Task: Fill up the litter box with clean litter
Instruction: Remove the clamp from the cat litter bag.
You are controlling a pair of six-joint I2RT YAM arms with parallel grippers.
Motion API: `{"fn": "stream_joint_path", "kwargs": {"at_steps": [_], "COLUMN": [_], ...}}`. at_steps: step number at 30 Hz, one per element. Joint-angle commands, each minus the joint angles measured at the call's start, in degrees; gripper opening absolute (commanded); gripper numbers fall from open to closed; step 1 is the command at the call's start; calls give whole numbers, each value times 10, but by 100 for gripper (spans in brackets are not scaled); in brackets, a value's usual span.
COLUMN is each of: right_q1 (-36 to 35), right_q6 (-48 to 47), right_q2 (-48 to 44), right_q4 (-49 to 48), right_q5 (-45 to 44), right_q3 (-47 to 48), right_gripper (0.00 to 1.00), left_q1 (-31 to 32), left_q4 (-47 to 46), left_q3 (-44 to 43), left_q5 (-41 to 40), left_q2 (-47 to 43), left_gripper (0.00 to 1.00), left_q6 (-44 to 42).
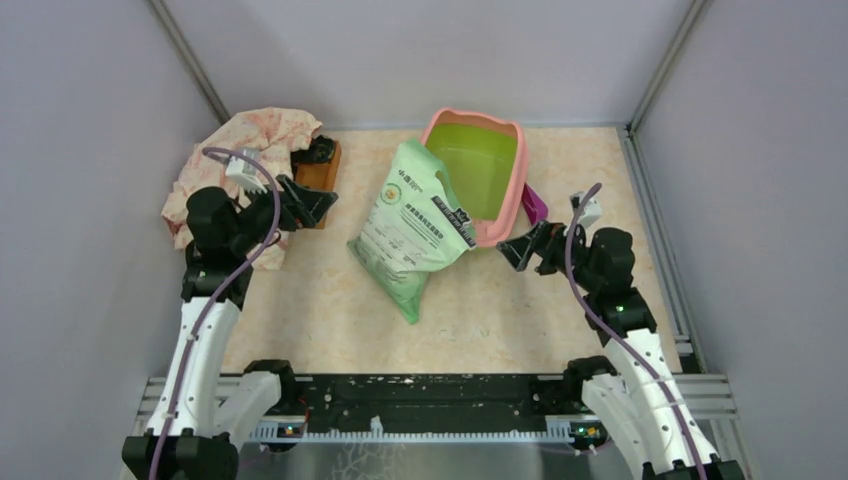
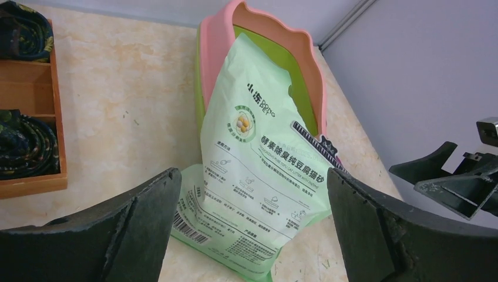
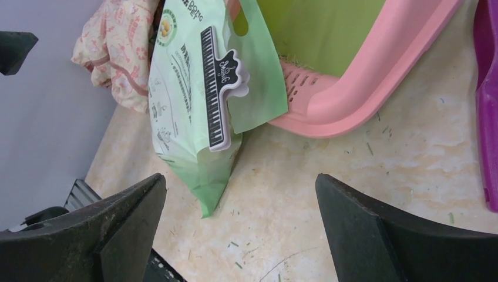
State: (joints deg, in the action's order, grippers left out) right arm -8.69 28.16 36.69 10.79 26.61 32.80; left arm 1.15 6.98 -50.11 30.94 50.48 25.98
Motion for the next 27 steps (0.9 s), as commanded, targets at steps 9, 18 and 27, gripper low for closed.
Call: {"fn": "stream_joint_path", "kwargs": {"at_steps": [9,18,27], "right_q1": [4,4,-9], "right_q6": [16,86,67], "right_q2": [27,106,202], "right_q4": [-21,57,0], "right_q5": [52,-1,18], "right_q3": [91,207,278], "right_gripper": [98,98,98], "left_q1": [-2,-1,77], "left_q4": [-26,-39,1], "left_q3": [-5,-36,-139], "left_q5": [52,44,-3], "left_q2": [54,97,142], "left_gripper": [99,99,99], "left_q6": [27,42,3]}}
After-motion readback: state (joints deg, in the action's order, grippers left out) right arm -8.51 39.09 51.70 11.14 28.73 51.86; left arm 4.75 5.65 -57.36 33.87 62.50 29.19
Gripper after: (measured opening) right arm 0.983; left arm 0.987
